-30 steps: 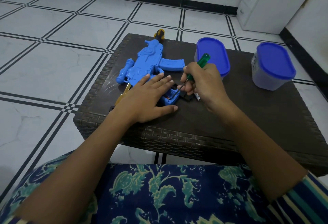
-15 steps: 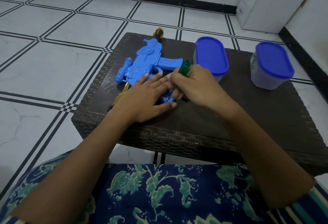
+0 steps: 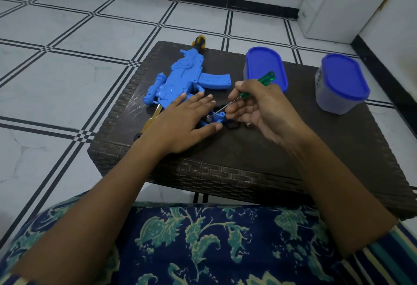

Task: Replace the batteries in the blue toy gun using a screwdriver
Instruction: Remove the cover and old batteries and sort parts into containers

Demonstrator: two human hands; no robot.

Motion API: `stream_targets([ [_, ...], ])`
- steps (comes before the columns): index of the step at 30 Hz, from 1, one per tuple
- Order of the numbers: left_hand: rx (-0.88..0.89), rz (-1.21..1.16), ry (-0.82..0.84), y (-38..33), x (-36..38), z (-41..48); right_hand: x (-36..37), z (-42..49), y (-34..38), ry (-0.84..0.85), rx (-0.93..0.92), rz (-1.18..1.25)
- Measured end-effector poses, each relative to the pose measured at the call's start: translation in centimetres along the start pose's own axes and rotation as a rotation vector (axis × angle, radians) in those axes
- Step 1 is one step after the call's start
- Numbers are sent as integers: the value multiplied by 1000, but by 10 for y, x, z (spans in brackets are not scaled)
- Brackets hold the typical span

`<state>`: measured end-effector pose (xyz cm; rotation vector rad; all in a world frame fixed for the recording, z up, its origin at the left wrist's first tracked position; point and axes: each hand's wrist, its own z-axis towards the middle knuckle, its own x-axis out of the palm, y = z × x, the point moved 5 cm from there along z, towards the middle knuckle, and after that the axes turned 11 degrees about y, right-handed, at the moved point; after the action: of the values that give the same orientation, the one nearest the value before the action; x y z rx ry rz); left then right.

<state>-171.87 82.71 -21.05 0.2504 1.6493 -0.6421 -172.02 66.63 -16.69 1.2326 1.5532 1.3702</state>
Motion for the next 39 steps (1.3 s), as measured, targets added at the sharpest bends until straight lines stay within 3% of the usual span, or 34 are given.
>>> stream_targets([
  [9, 4, -162, -108, -2, -10, 0, -4, 0, 4, -21, -44, 58],
  [12, -19, -312, -281, 0, -17, -6, -10, 1, 11, -82, -150, 71],
  [14, -52, -492, -454, 3, -25, -10, -8, 1, 15, -82, -259, -72],
  [16, -72, -783, -551, 5, -29, -9, 5, -2, 19, -40, -413, -368],
  [20, -92, -1426, -452, -17, -17, 0, 30, -10, 14, -25, -643, -794],
  [23, -90, -1541, -360, -26, -9, 3, 25, -14, 16, -131, -643, -886],
  [25, -37, -1355, -347, -28, -13, 2, 18, -17, 20, -182, -630, -931],
  [28, -50, -814, -446, -22, -25, -8, -4, -19, 28, -275, -521, -1042],
  [30, -141, -578, -499, -7, -29, -15, -18, -16, 24, -235, -361, -1161],
  [32, -192, -349, -438, 8, -26, -15, -19, -12, 14, -150, -259, -1215],
  [36, -222, -144, -287, 9, -18, -9, -9, -3, 1, -114, -227, -1244],
  [39, -249, -68, -285, 6, -17, -9, -9, 0, -2, -132, -194, -1317],
])
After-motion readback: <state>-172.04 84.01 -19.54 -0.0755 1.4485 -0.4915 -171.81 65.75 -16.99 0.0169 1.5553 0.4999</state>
